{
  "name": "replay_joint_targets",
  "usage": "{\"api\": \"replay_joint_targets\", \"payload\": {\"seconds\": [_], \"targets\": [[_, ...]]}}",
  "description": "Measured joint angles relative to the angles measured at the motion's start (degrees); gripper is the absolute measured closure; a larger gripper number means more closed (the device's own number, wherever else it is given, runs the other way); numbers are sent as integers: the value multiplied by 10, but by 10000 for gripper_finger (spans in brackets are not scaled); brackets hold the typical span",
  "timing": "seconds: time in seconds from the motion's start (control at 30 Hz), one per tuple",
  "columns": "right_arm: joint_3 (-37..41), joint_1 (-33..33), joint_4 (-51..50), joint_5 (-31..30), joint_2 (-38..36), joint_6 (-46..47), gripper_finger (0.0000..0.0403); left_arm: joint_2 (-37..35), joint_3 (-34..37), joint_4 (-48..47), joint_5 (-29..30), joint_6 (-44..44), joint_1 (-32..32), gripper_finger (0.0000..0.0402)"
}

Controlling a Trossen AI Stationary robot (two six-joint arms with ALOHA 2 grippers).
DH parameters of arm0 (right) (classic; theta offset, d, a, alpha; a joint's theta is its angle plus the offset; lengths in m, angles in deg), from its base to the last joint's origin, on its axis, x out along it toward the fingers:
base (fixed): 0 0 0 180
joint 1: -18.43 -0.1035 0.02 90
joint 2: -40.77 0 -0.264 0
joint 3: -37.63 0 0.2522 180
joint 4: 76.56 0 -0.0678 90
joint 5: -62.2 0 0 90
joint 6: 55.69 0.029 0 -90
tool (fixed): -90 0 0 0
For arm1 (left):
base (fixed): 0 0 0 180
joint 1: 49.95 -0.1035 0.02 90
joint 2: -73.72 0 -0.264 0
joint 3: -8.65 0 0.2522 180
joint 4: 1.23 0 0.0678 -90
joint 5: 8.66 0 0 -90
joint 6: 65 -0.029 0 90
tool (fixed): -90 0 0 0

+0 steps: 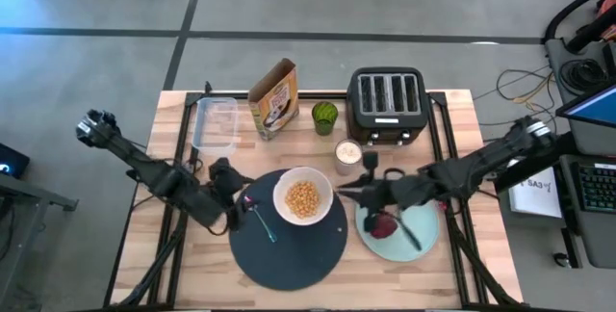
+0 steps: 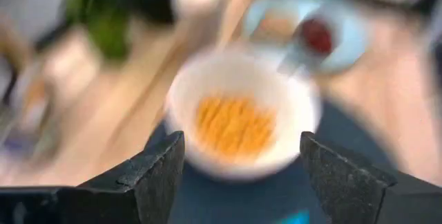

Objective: Arrange a breakfast setting
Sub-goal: Return to Home Position

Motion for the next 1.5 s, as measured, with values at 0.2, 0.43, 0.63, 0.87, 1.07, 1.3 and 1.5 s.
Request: {"api": "replay_joint_targets", "payload": {"seconds": [0.2, 0.43, 0.63, 0.87, 1.07, 1.3, 1.5], "targets": [[73, 6, 47, 1, -77, -31, 369, 80, -18, -143, -118, 113, 0, 152], [104, 6, 53, 1, -115, -44, 369, 158, 25, -95, -210, 76, 5, 213], [116, 6, 50, 0, -125, -48, 369, 194, 53, -81, -217, 58, 4, 312], [116, 6, 50, 0, -124, -59, 369, 202, 103, -44, -216, 61, -8, 392], [116, 6, 50, 0, -124, -64, 369, 203, 146, 18, -177, 55, -28, 400], [116, 6, 50, 0, -124, -64, 369, 203, 177, 31, -171, 51, -57, 401], [116, 6, 50, 0, -124, -64, 369, 203, 185, 39, -131, 50, -75, 401]]}}
